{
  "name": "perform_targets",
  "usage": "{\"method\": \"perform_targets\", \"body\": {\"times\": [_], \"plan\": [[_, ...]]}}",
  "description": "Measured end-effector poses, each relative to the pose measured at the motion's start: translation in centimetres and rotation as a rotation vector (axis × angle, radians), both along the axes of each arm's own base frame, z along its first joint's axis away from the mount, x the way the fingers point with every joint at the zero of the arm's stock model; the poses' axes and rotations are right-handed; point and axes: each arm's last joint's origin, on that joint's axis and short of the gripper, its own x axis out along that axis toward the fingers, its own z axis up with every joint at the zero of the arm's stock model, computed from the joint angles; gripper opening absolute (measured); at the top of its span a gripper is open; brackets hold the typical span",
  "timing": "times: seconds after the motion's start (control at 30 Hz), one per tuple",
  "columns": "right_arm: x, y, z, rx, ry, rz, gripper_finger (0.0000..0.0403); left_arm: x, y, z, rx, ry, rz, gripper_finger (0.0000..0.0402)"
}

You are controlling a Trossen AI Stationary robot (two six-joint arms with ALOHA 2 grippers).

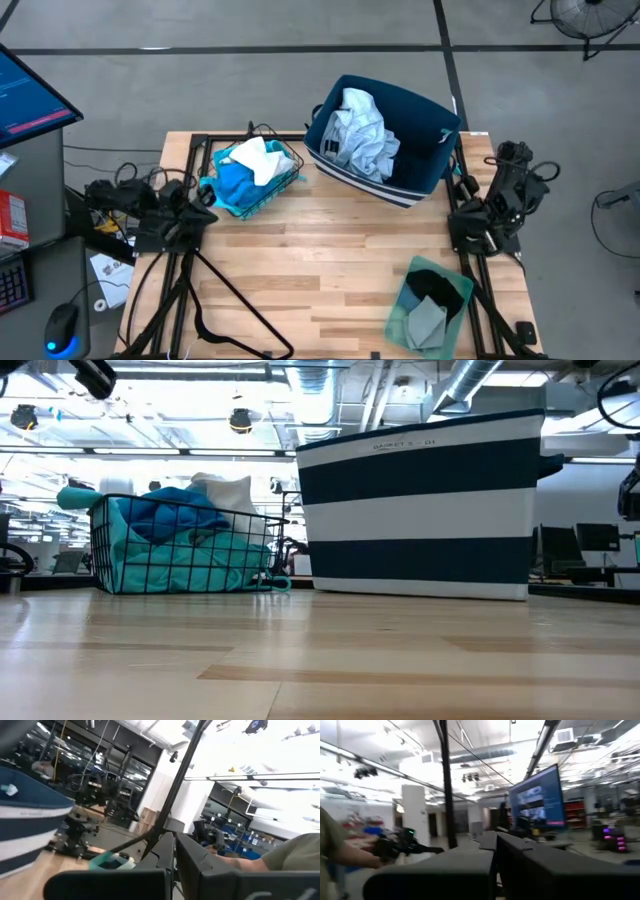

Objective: Pick & Place Cloths
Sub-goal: Return to Home Position

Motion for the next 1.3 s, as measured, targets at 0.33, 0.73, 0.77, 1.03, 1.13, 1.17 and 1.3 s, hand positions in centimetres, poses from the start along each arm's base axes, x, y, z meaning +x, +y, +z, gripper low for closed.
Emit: {"method": "perform_targets", "body": {"times": [0.33, 0.73, 0.77, 1.03, 1.13, 1.17, 1.3], "plan": [[0.8, 0.2, -4.7, 0.005, 0.074, -0.043, 0.0, 1.7, -0.6, -4.1, -0.032, -0.008, -0.011, 0.0001], [1.8, 0.8, -10.3, 0.188, 0.258, -0.051, 0.0, 2.7, -0.9, -7.2, -0.091, 0.075, -0.008, 0.0001], [1.8, 0.7, -10.4, 0.218, 0.269, -0.07, 0.0, 2.7, -0.9, -7.2, -0.09, 0.079, -0.007, 0.0001], [1.9, 0.6, -10.4, 0.371, 0.283, -0.062, 0.0011, 3.0, -1.0, -7.4, -0.082, 0.103, -0.005, 0.0001], [1.9, 0.6, -10.4, 0.395, 0.284, -0.055, 0.0016, 3.0, -1.0, -7.4, -0.075, 0.107, -0.001, 0.0001], [1.9, 0.6, -10.4, 0.395, 0.283, -0.058, 0.0017, 3.0, -1.0, -7.4, -0.075, 0.104, 0.005, 0.0001], [2.0, 0.6, -10.5, 0.248, 0.274, -0.064, 0.0017, 3.0, -1.2, -7.4, 0.071, 0.065, -0.022, 0.0001]]}}
